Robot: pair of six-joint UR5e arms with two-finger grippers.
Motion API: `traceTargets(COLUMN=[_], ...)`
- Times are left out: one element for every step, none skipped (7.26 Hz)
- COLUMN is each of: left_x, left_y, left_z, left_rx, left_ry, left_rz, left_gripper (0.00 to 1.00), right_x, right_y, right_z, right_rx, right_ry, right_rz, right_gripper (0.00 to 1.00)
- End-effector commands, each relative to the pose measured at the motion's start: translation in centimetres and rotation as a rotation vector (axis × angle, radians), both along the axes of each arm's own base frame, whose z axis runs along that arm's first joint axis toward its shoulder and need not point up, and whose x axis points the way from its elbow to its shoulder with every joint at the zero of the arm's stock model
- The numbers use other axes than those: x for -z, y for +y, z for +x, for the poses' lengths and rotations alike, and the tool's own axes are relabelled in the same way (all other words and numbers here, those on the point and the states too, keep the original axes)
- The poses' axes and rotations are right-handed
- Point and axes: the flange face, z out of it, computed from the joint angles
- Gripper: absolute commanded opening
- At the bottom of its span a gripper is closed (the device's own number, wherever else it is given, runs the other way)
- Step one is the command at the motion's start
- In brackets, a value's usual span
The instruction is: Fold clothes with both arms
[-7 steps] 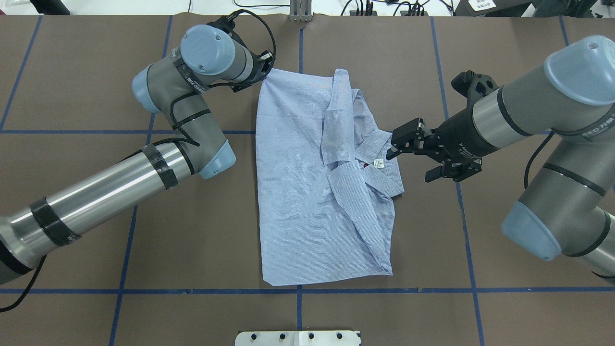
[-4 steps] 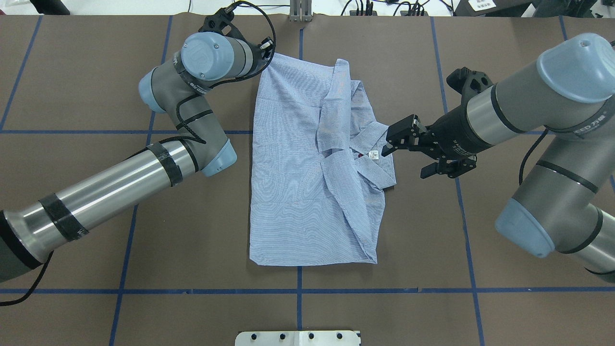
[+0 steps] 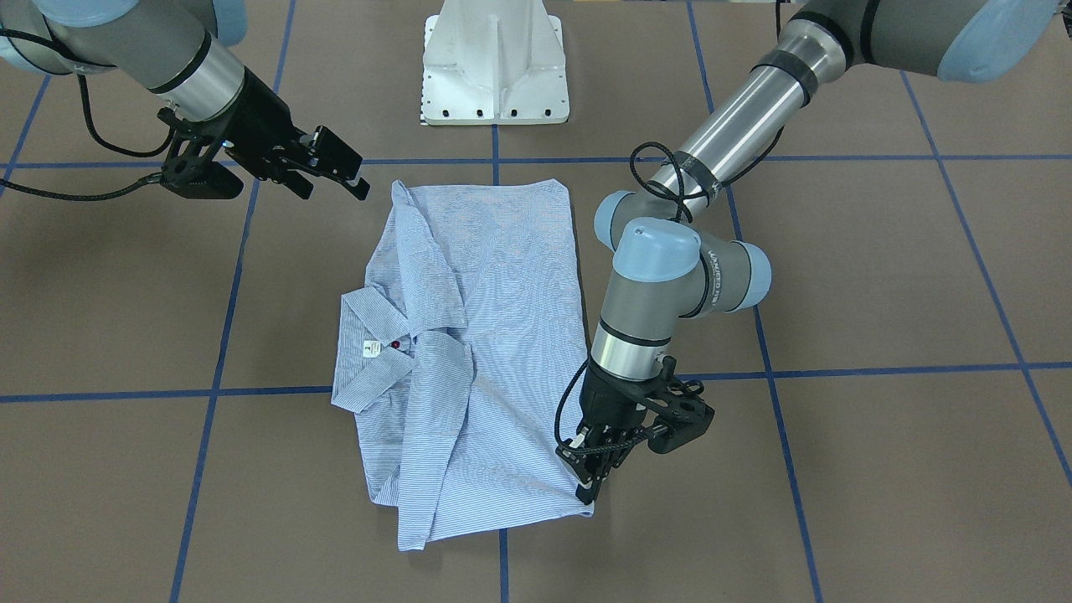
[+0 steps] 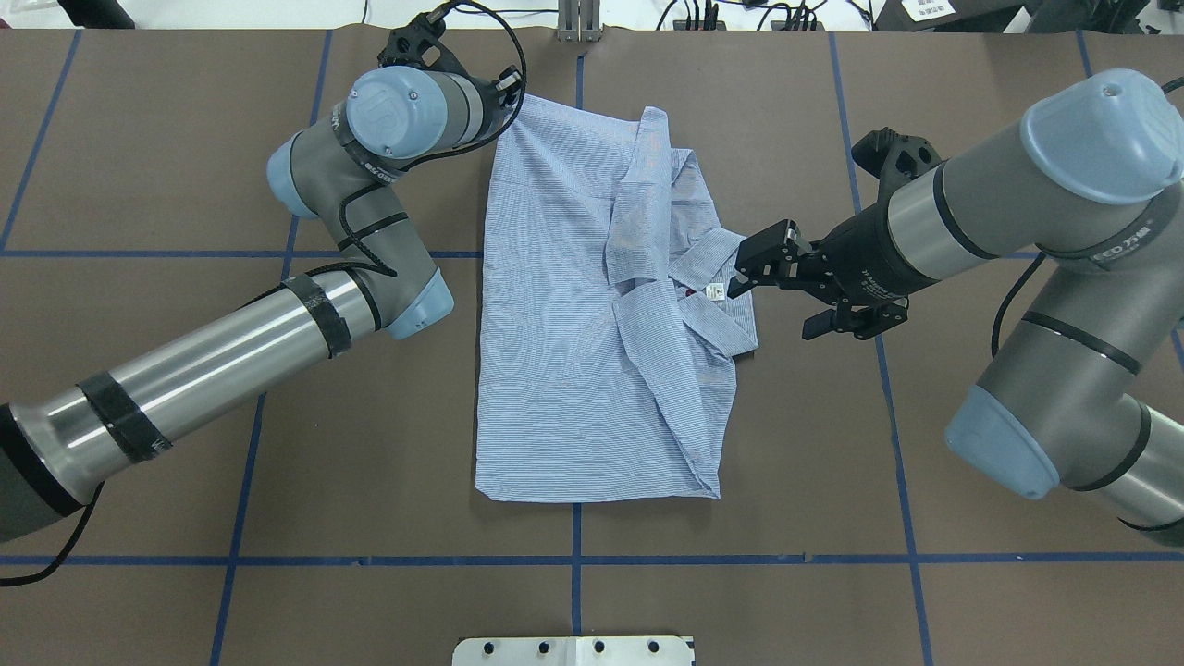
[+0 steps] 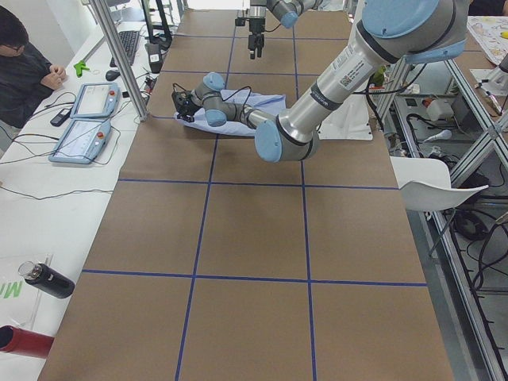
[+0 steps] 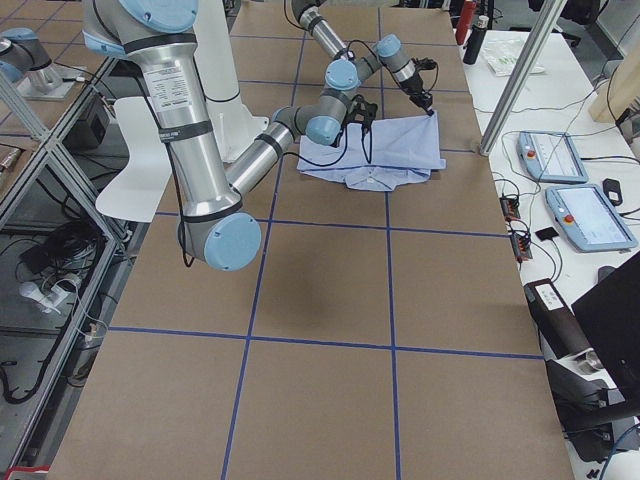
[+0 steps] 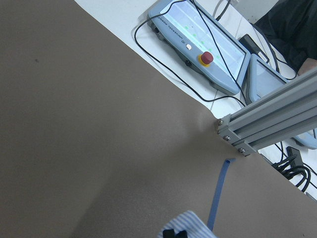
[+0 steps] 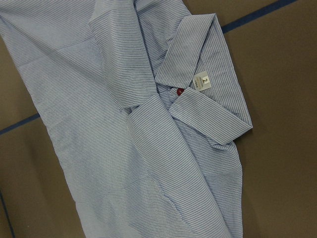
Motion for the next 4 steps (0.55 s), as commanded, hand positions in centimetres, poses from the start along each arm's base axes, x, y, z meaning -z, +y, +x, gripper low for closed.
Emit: traceTargets(left_x=[0.0,0.2,0.6,1.2], left_y=[-0.1,-0.1,-0.1,0.0], left_z=[-0.1,-0.1,-0.1,-0.1], left_rx=[0.002,0.002,-0.006,-0.013], left_ry=[0.001,0.004,-0.008,-0.013], left_rz=[0.001,0.002,0.018,0.034], left_gripper=[0.00,0.04,0.99,1.00], right_x=[0.0,-0.2,-0.1,-0.2], right_y=[0.0,0.1,0.1,0.0], right_z=[-0.2,-0.5,-0.6,-0.8], right_rx=[-0.002,-0.003,0.003,0.025], right_ry=[0.003,0.009,0.010,0.019], right_rz=[0.003,0.010,0.034,0.085], right_gripper=[1.00,1.00,1.00,1.00])
